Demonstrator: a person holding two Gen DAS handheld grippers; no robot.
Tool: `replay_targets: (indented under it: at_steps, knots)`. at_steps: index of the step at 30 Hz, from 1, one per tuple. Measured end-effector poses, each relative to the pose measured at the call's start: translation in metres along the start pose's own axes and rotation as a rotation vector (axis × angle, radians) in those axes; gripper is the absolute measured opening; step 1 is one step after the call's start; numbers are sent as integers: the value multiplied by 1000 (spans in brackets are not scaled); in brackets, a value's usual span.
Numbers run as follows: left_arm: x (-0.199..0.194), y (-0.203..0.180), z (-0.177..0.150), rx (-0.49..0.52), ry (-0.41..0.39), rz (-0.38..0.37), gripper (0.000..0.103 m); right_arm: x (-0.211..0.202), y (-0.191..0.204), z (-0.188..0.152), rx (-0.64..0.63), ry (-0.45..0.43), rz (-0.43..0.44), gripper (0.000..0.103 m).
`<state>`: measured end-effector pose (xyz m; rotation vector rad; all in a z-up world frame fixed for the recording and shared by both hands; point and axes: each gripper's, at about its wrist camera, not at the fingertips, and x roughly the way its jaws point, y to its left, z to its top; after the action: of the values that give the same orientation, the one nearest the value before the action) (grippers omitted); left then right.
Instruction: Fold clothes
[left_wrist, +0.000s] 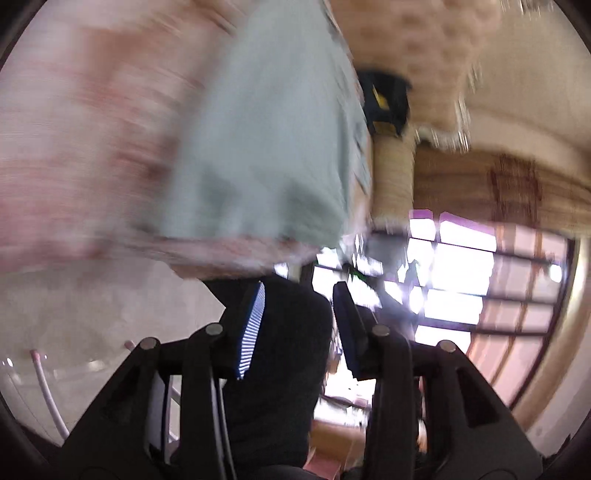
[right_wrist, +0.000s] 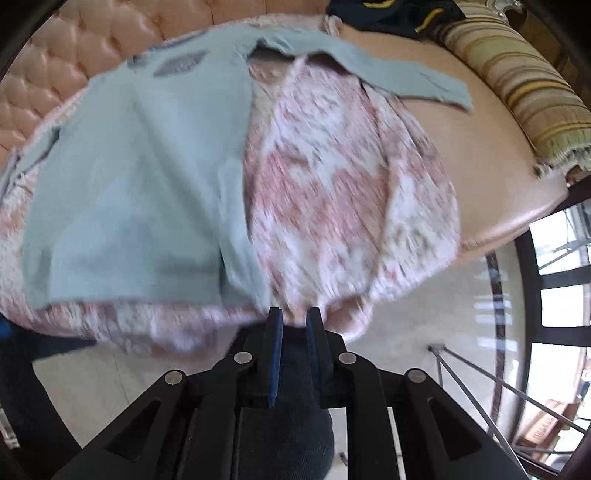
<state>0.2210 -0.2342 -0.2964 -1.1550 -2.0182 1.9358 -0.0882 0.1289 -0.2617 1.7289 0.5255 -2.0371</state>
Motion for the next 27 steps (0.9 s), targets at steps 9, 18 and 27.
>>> replay_targets:
  at_steps: [9, 18, 27]
  knots:
    - [-6, 35, 3, -61, -139, 24, 42, -9, 5, -8, 178, -109, 425, 54]
    - [52, -4, 14, 275, -126, 404, 43, -22, 1, -15, 231, -162, 509, 59]
    - [30, -37, 3, 416, -126, 483, 8, -30, -23, -32, 382, -199, 627, 66]
